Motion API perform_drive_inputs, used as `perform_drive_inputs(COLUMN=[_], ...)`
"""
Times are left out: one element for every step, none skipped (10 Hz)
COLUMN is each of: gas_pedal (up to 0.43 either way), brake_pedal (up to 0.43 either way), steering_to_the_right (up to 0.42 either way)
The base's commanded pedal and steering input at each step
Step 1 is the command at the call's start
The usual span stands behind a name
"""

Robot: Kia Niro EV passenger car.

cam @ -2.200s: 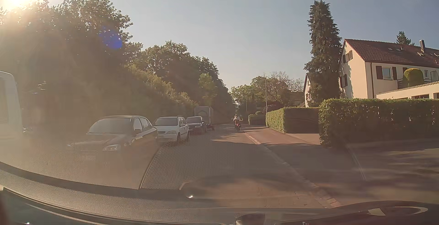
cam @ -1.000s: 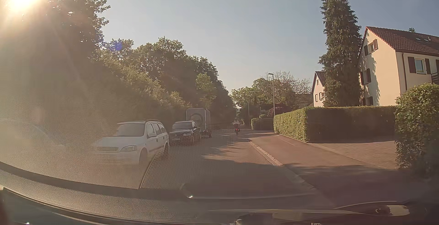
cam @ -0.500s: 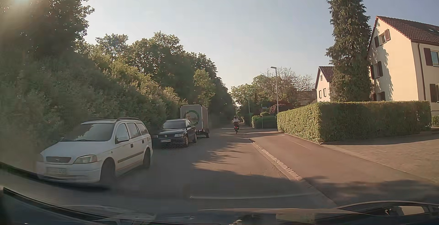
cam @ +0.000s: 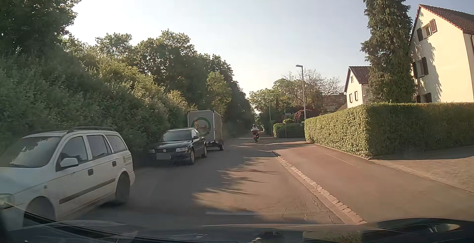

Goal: Follow the waypoints while adhering to traffic rules and regulations

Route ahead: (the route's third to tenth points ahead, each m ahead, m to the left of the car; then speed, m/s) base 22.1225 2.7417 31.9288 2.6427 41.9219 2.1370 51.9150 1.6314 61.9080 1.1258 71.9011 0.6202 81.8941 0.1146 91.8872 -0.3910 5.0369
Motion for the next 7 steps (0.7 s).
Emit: perform_drive_inputs(gas_pedal=[0.079, 0.079, 0.079, 0.079, 0.079, 0.067, 0.039], brake_pedal=[0.000, 0.000, 0.000, 0.000, 0.000, 0.000, 0.000], steering_to_the_right=[-0.003, -0.003, -0.003, -0.003, -0.003, -0.004, -0.005])
